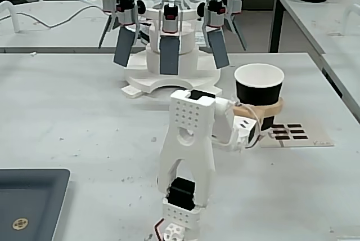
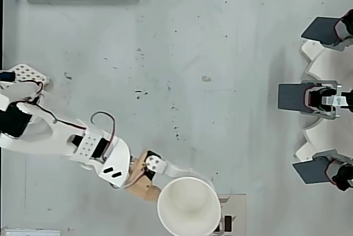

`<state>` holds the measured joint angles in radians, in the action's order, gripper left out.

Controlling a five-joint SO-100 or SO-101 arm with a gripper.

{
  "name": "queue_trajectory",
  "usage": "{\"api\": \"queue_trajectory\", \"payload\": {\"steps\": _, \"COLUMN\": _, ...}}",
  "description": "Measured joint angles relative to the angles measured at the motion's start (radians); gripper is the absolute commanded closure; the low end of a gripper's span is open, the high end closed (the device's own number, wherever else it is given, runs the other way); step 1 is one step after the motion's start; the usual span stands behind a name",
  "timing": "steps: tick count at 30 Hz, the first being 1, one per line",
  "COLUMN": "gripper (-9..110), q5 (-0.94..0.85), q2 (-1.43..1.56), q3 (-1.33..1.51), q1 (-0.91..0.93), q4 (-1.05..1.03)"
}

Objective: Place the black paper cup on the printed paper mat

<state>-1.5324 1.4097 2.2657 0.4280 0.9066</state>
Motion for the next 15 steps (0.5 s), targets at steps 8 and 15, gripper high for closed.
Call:
{"api": "queue_trajectory", "payload": {"steps": 8, "gripper": 93, "q5": 0.011, "q2": -0.178, "q3": -0.227, "q1": 0.048, "q4": -0.041}}
{"api": "queue_trajectory", "payload": {"steps": 15, "gripper": 93, "q5": 0.025, "q2": -0.331, "q3": -0.437, "q1": 0.08, "q4": -0.074}}
